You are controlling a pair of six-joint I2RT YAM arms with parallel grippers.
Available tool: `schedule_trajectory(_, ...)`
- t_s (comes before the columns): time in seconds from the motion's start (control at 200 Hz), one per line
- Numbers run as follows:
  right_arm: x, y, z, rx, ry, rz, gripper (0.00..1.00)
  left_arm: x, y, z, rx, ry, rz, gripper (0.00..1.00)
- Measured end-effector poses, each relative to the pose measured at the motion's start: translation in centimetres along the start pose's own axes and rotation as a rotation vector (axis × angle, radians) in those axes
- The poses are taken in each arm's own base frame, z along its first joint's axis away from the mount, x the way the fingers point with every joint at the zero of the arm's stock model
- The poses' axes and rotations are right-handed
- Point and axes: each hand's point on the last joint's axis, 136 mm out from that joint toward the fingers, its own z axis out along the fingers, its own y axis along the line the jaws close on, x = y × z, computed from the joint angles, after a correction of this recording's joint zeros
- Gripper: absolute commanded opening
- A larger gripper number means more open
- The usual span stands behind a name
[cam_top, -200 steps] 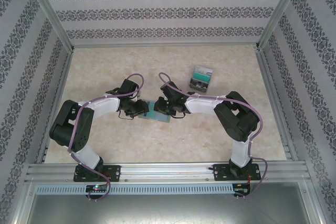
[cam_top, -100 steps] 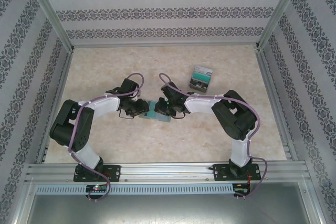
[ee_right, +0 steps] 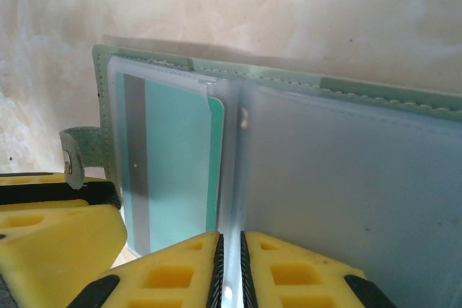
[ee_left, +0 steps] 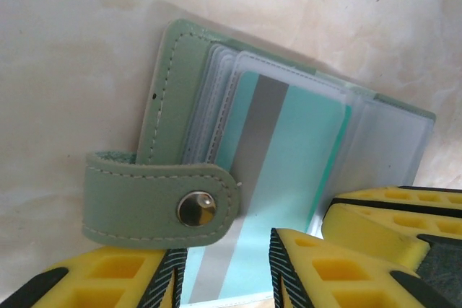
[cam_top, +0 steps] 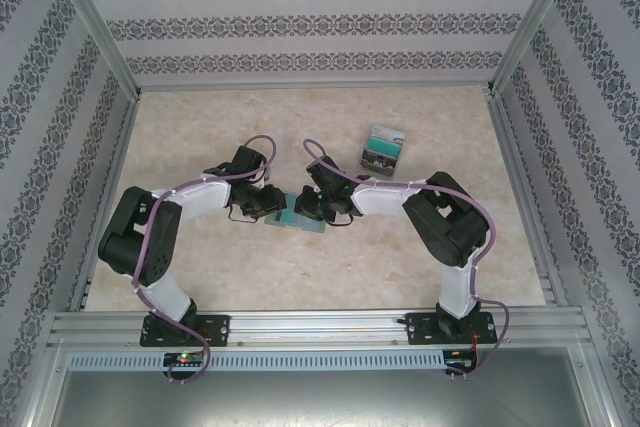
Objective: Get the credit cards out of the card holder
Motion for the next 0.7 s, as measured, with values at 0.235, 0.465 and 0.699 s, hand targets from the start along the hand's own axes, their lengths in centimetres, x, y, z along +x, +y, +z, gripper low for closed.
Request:
schedule_trajectory(0.235,0.09,-0.21,0.3,0.002,0.006,0.003,0.15,0.21,-0.13,0.15,0.013,0.01,-0.001,0.35)
schedule_trajectory(0.465,0.06,-0.15,0.38,-0.009,0.018,0.016,0.15,0.24,-0.11,0.17,0.013,0.011,-0.001,0.34)
schedule_trajectory(0.699,0.08,0.01,0.51,-0.013,0.024,0.025,0.16,0.26,-0.1,0.18,0.012,0.011,-0.001,0.31)
